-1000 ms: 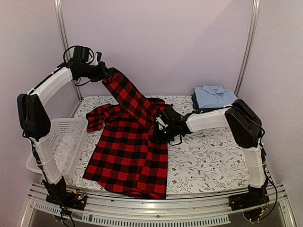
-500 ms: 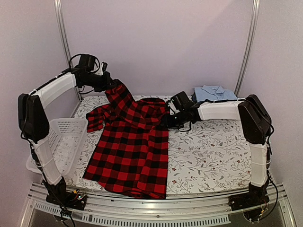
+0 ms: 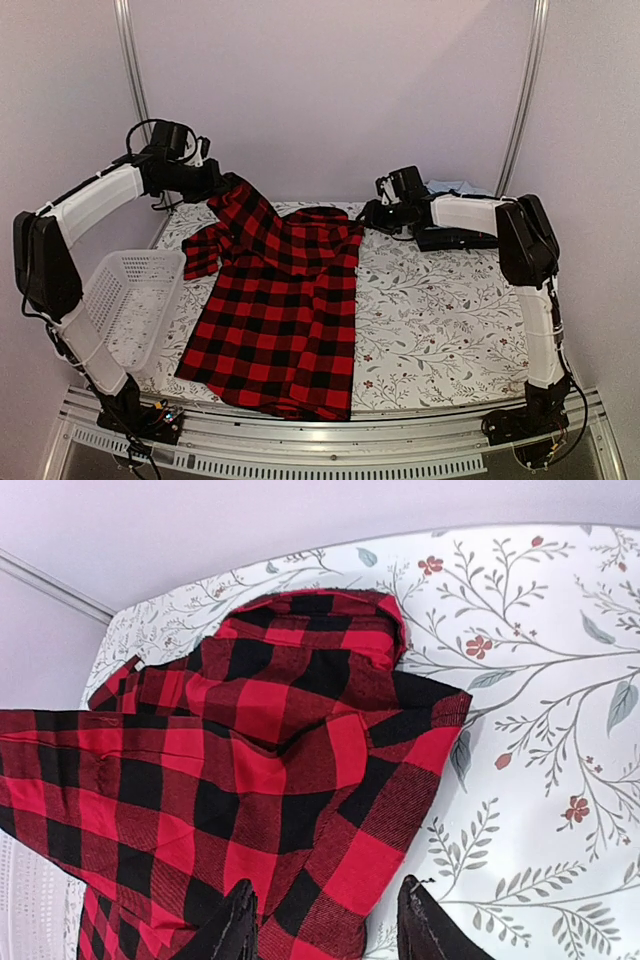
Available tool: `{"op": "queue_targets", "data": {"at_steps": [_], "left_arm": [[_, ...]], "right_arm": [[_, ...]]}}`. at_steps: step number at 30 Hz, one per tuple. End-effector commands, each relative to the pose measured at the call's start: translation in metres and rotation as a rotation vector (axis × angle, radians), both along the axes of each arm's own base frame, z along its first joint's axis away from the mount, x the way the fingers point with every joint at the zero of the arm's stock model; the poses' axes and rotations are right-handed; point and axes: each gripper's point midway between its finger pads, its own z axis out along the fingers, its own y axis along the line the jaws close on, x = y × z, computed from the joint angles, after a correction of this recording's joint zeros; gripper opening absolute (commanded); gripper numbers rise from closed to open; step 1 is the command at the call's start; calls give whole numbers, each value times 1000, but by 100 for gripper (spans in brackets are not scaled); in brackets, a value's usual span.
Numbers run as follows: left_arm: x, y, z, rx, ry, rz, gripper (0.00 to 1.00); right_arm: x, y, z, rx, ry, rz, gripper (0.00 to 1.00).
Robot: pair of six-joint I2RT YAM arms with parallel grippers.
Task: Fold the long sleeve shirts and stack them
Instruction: Adjust the 1/3-folded tank top at the center of the board.
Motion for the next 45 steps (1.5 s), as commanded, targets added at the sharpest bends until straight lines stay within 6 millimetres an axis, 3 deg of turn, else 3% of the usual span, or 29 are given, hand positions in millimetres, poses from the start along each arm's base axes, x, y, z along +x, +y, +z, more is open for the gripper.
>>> {"op": "queue_targets", "data": {"at_steps": [1, 5, 11, 14, 18, 22, 30, 34, 40, 45], "left_arm": [[2, 14, 14, 1, -52, 40, 5], [1, 10, 11, -9, -43, 14, 5], [1, 8, 9, -13, -35, 4, 5], [0, 7, 10, -16, -34, -5, 5], [-2, 6, 9, -10, -32, -19, 5], [-7, 1, 7, -21, -24, -54, 4], [-23, -9, -3, -67, -3, -112, 5], [-25, -15, -5, -79, -11, -140, 5], [-32, -36, -6, -101, -12, -222, 5], [-48, -62, -18, -97, 22, -304, 5]], "right_arm": [[11, 8, -32, 25, 48, 29, 47], [23, 10, -47, 42, 62, 25, 53], [41, 4, -69, 87, 94, -9, 50], [49, 7, -69, 134, 92, -4, 41], [58, 13, -82, 189, 119, 6, 18], [69, 20, -74, 258, 102, 29, 3], [98, -1, -56, 331, 53, -11, 0], [98, -1, -55, 346, 55, 18, 12], [93, -4, -36, 313, 33, 27, 50], [83, -12, -15, 237, 11, 18, 62]]}}
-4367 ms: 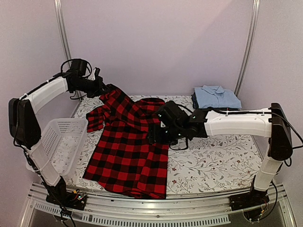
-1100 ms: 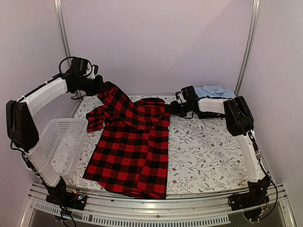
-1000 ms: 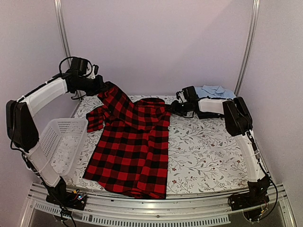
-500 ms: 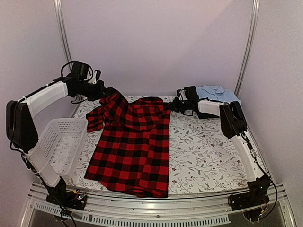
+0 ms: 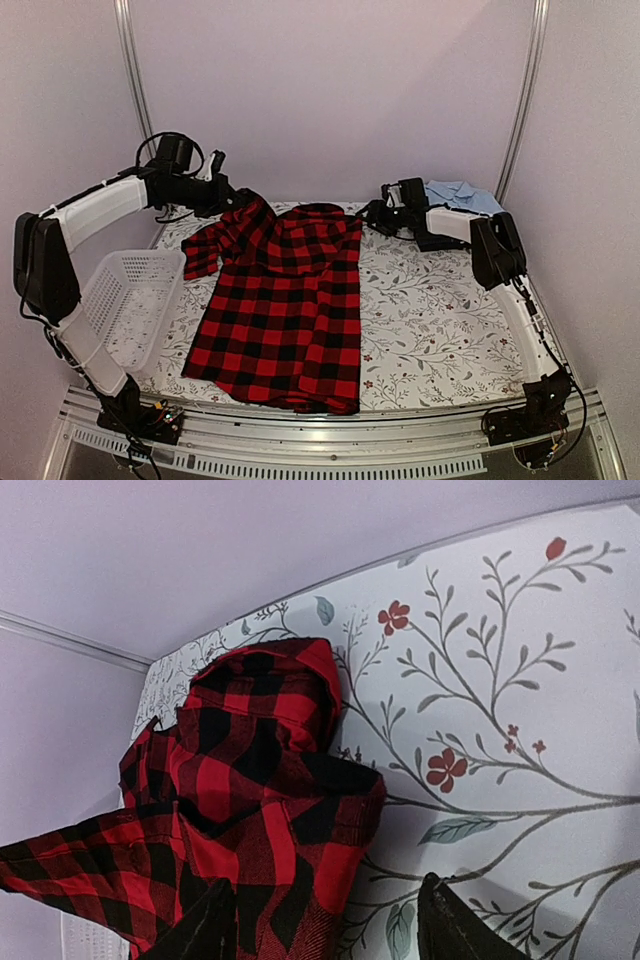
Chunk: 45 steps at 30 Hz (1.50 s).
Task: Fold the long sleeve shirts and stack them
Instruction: Adjust the 1/3-folded tank top at the center of the board, then fold the sleeve of the 1/3-folded shirt.
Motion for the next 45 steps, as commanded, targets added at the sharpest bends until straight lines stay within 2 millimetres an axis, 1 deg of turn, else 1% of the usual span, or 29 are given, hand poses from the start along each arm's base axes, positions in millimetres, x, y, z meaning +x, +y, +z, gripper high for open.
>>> {"op": "queue_targets", "data": {"at_steps": [1, 2, 3, 4, 5, 7, 8, 11, 12, 13, 14, 15, 16, 18, 19, 20, 23, 28, 29, 33, 38, 45], "left_arm": [[-19, -32, 3, -8, -26, -116, 5], [-23, -37, 1, -7, -21, -134, 5], [-27, -43, -1, -9, -13, -153, 5], [-31, -49, -4, -13, -2, -172, 5], [-36, -56, -8, -18, 14, -193, 6], [-49, -72, -18, -26, 53, -242, 6], [-56, -80, -24, -26, 75, -267, 6], [-81, -108, -48, -8, 139, -345, 5], [-90, -116, -54, -5, 160, -371, 5], [-98, -124, -60, -5, 176, -398, 5], [-107, -132, -65, -5, 190, -423, 5], [-116, -140, -72, -6, 208, -451, 5], [-126, -148, -77, -4, 223, -479, 5], [-142, -160, -89, 11, 248, -522, 6], [-150, -165, -95, 17, 263, -541, 6], [-158, -170, -102, 24, 279, -559, 6], [-180, -182, -118, 39, 318, -607, 6], [-214, -200, -139, 64, 369, -686, 6], [-219, -202, -141, 67, 377, -699, 6], [-235, -205, -149, 93, 401, -736, 6], [-254, -207, -153, 100, 427, -774, 6], [-278, -211, -156, 107, 448, -815, 6]], "right_arm": [[-11, -5, 56, -63, -81, -1, 64], [-15, -6, 57, -84, -81, -9, 65], [-19, -6, 64, -95, -92, -7, 66], [-25, -6, 65, -104, -91, -2, 66], [-32, -7, 71, -113, -95, 3, 67], [-42, -7, 80, -125, -104, 10, 67], [-51, -8, 84, -135, -105, 13, 68], [-74, -7, 84, -166, -99, 22, 68], [-83, -7, 91, -171, -110, 25, 68], [-92, -6, 90, -177, -105, 30, 68], [-100, -4, 94, -179, -110, 35, 68], [-108, -4, 93, -190, -108, 39, 68], [-116, -3, 100, -194, -119, 39, 69], [-132, -2, 99, -209, -119, 47, 69], [-139, -1, 105, -206, -127, 49, 69], [-146, -1, 106, -207, -127, 52, 69], [-165, 2, 105, -221, -126, 62, 70], [-188, 3, 105, -242, -124, 69, 71], [-191, 3, 107, -243, -128, 69, 71], [-201, 3, 105, -260, -123, 75, 71], [-212, 6, 99, -277, -110, 87, 71], [-219, 9, 92, -294, -99, 93, 72]]}}
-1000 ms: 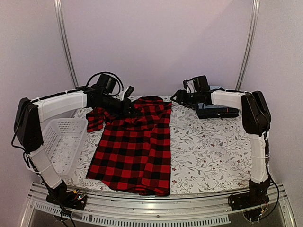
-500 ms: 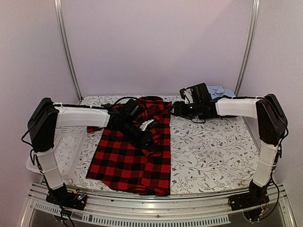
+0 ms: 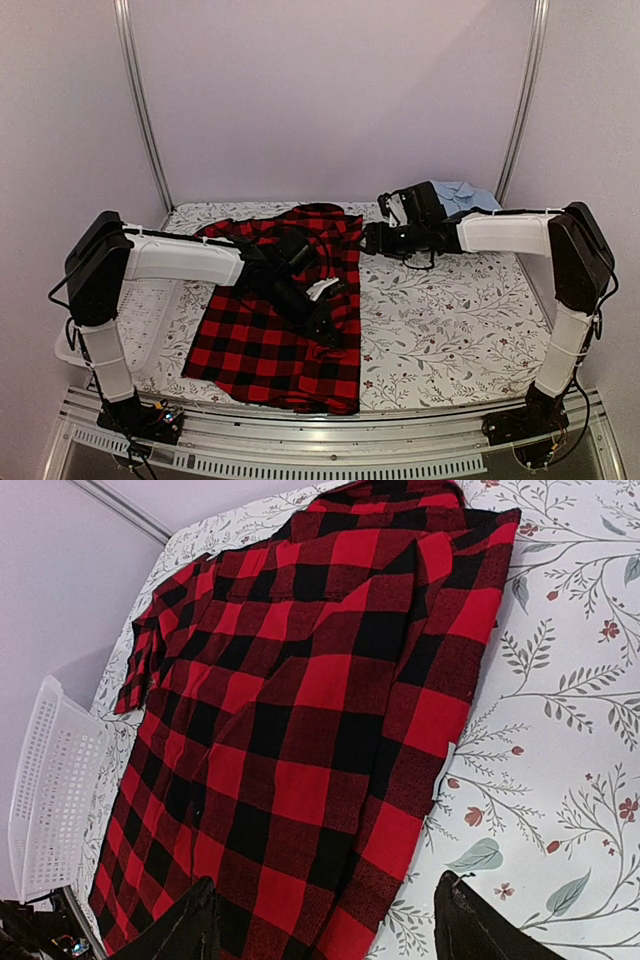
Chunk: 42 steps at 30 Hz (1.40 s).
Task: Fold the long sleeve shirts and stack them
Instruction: Fold the sleeve of the 1/3-folded shirt, then move the 1/3-folded shirt to the center of the board.
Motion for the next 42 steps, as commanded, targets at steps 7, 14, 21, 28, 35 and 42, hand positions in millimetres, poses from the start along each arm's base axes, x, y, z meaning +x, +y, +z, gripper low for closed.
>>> {"op": "queue_targets", "data": {"at_steps": [7, 14, 21, 28, 35, 42], "left_arm": [[-39, -6, -12, 12, 50, -57, 6], [-44, -4, -16, 30, 54, -54, 12], [-30, -7, 10, 5, -26, -16, 58], [-5, -2, 38, -57, -71, 70, 66], [53, 30, 37, -51, -92, 291, 52], [76, 51, 23, -58, -74, 372, 43]], "right_arm": [[-10, -2, 13, -9, -33, -13, 72], [-12, -5, 15, -18, -38, -18, 73], [-16, -5, 15, -20, -33, -10, 73], [-31, 8, 8, -25, -13, 31, 73], [-28, 25, -6, 0, 18, 61, 69], [-49, 52, -27, 40, 86, 124, 60]]}}
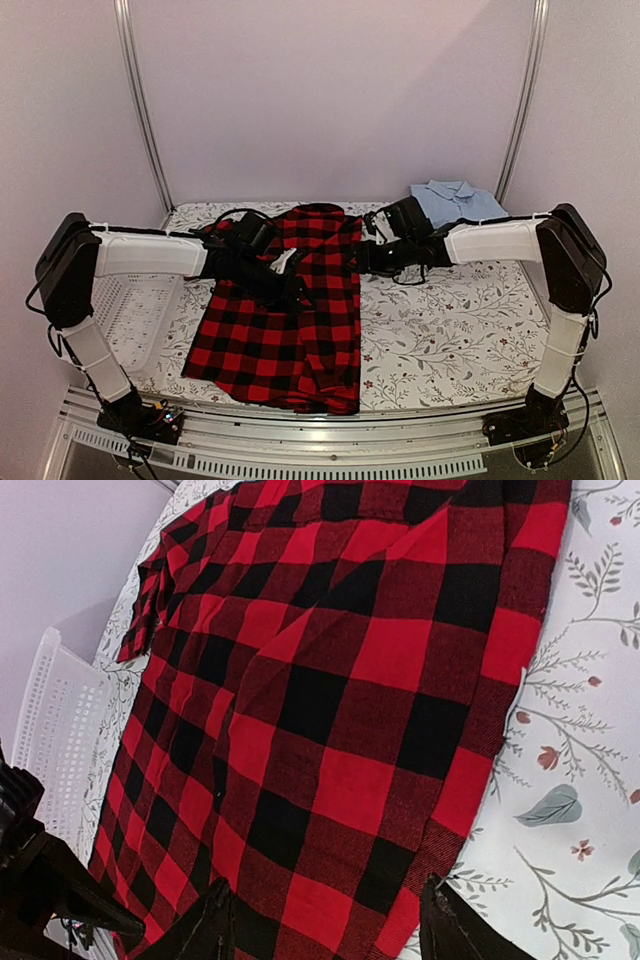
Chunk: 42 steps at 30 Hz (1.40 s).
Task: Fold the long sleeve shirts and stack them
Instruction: Move the 1/3-folded shirt to the center of the board.
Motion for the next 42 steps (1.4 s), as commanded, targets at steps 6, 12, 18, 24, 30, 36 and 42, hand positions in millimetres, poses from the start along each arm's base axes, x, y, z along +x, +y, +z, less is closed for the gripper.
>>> {"op": "queue_targets", "data": {"at_steps": [6, 12, 18, 24, 30, 36, 42], "left_arm": [[8, 2, -11, -48, 6, 34, 37], [5, 3, -26, -36, 38, 45, 35], [-8, -4, -46, -26, 78, 20, 32], [-27, -26, -73, 5, 135, -19, 27], [-26, -61, -88, 12, 172, -24, 24], [-14, -106, -80, -23, 172, -32, 23], [-11, -140, -77, -52, 178, -46, 22]], "right_arm": [[-49, 51, -23, 59, 94, 125, 50], [-66, 66, -51, 85, 166, 150, 48], [-70, 55, -85, 16, 215, 118, 48], [-71, 35, -113, -28, 269, 89, 48], [-64, -4, -126, -64, 291, 29, 48], [-50, -51, -126, -84, 279, -32, 48], [-42, -88, -121, -94, 269, -68, 48]]}}
